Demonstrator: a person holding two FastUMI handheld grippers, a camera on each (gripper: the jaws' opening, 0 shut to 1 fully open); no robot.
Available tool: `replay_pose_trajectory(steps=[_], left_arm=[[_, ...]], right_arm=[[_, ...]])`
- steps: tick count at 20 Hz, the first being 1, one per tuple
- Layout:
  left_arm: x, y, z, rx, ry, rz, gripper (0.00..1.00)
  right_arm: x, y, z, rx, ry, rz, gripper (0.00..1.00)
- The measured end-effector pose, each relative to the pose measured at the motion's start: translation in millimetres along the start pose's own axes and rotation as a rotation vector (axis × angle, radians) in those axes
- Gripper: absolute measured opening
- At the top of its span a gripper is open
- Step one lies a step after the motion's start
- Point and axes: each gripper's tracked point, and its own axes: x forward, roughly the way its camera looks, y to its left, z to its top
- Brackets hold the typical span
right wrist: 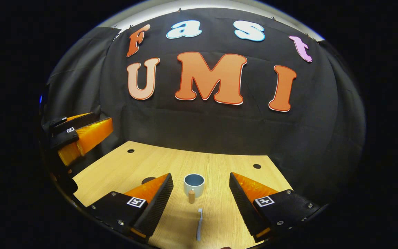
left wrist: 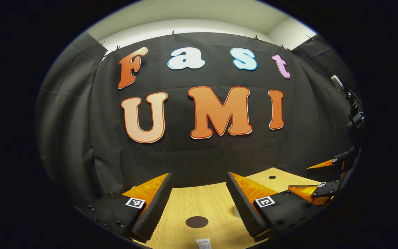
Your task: Put the toothbrush and toothpaste on the desktop into the cup, then pick up the cup and place it on the coaster on the desktop.
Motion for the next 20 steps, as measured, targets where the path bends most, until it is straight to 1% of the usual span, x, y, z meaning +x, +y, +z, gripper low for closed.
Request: replay_pose_trajectory(steps=[5, 7, 10, 17, 18, 20], left_arm=[[-0.2, -4.2, -14.3, -0.001, 0.059, 0.006, 1.0], [-2.0, -8.6, -24.7, -0.009, 0.099, 0.007, 1.0], [-5.1, -14.8, -38.0, -0.001, 0.141, 0.022, 1.0], [-14.2, -29.4, -69.8, 0.02, 0.241, 0.054, 1.0], [-15.7, -30.0, -76.6, 0.023, 0.264, 0.06, 1.0], [-17.9, -32.1, -91.5, 0.02, 0.312, 0.052, 1.0]], right_arm=[[3.9, -7.0, -13.6, -0.021, 0.064, 0.007, 0.98], [2.3, -4.8, -18.5, -0.021, 0.084, 0.047, 0.98], [3.5, -5.3, -28.9, -0.043, 0.111, 0.071, 0.98], [8.1, -10.7, -71.2, -0.076, 0.249, 0.16, 0.98], [9.6, -8.7, -79.5, -0.08, 0.279, 0.183, 0.99], [10.7, -8.4, -89.3, -0.097, 0.313, 0.191, 0.99]])
